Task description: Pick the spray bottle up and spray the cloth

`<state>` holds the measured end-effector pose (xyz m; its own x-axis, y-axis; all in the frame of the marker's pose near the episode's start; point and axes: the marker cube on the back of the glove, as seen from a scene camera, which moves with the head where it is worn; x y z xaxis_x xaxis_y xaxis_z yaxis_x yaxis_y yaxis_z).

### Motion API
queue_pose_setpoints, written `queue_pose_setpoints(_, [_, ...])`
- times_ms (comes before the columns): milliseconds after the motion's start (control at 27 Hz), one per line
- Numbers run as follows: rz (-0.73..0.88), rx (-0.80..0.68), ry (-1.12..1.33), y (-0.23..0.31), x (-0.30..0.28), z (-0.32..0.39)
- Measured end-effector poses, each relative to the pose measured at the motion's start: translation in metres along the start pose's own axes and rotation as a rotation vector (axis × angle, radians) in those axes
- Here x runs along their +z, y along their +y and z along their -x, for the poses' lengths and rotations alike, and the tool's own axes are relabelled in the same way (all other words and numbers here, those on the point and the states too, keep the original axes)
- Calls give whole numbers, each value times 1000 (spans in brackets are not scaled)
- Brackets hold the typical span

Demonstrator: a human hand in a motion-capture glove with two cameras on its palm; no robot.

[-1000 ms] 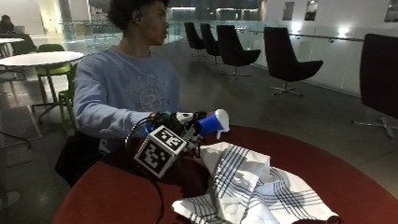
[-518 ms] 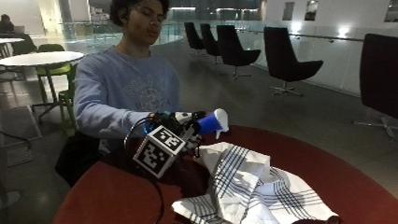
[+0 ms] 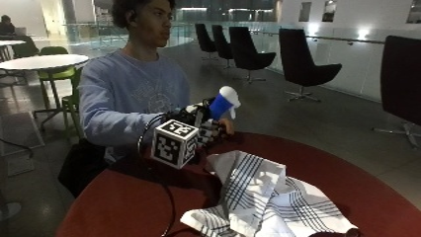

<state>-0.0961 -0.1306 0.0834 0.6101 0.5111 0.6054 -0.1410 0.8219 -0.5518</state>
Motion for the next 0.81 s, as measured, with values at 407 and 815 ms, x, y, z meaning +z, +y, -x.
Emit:
queue_pose_setpoints(407, [79,-493,-29,-39,127,49])
queue_pose_setpoints(815, [83,-576,84,-115,235,19])
